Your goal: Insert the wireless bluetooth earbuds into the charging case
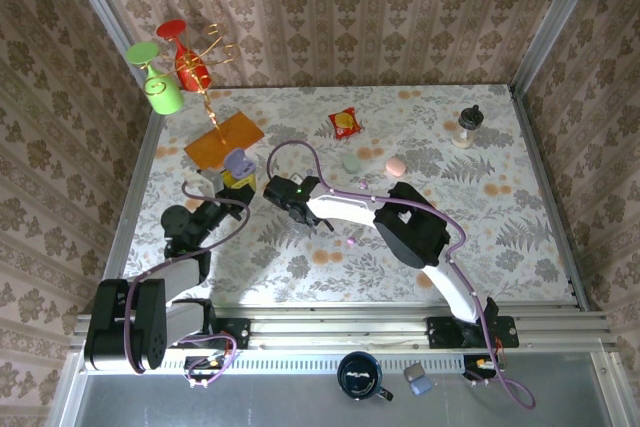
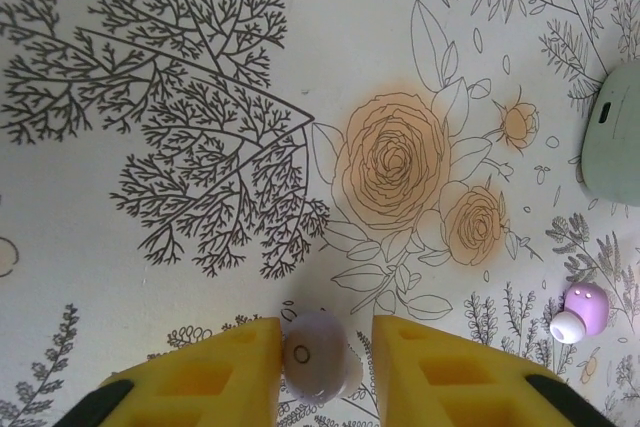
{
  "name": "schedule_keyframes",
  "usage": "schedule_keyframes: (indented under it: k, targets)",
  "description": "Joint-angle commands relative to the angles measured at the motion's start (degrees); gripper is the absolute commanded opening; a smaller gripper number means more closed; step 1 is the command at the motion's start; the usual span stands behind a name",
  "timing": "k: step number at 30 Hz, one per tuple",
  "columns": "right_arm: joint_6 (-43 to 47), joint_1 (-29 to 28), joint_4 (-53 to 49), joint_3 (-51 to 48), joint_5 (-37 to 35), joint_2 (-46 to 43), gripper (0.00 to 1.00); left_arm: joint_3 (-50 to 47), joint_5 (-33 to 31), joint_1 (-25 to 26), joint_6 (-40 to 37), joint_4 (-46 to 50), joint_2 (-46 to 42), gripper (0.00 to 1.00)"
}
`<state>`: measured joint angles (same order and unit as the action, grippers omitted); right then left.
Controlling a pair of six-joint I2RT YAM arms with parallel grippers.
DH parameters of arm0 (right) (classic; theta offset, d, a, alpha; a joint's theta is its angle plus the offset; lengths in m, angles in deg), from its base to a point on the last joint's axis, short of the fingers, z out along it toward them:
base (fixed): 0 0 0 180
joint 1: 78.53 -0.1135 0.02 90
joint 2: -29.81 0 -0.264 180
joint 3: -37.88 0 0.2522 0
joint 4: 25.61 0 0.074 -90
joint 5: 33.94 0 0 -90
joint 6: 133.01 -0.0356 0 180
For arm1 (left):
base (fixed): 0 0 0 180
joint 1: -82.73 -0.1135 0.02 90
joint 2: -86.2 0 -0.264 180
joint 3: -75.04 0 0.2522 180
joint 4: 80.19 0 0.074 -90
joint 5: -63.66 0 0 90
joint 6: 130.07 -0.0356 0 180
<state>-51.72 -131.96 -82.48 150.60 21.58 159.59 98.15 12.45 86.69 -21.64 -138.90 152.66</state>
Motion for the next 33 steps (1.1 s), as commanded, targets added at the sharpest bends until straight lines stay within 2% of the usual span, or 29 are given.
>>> schedule_keyframes:
  k: [1,6,16,26,33]
  targets:
    - [-0.03,0.35,-2.24,1.37,-0.79,1.53,0.28,-0.18,1.36,-0.55,0.75,-1.47,-0.7,0.24]
    - [-0.49,0.73,-2.69,1.24,0.14,1.07,0.18,-0.16,2.07,-0.62,0.35,-1.54,-0.16,0.24]
    - [-3.94,3.62,0.9,-4.68,8.82,-7.6,0.18,0.94,4.49,-0.02,-0.55,-1.52,2.19,0.24]
    - [-10.72,11.76,8.52,-18.76,27.54,-24.33,0.2,3.27,8.17,4.9,-2.29,-1.55,5.88,0.24]
    - [-13.69,15.43,14.23,-26.92,39.48,-35.62,0.2,5.48,9.51,11.28,-5.93,-1.54,8.35,0.25]
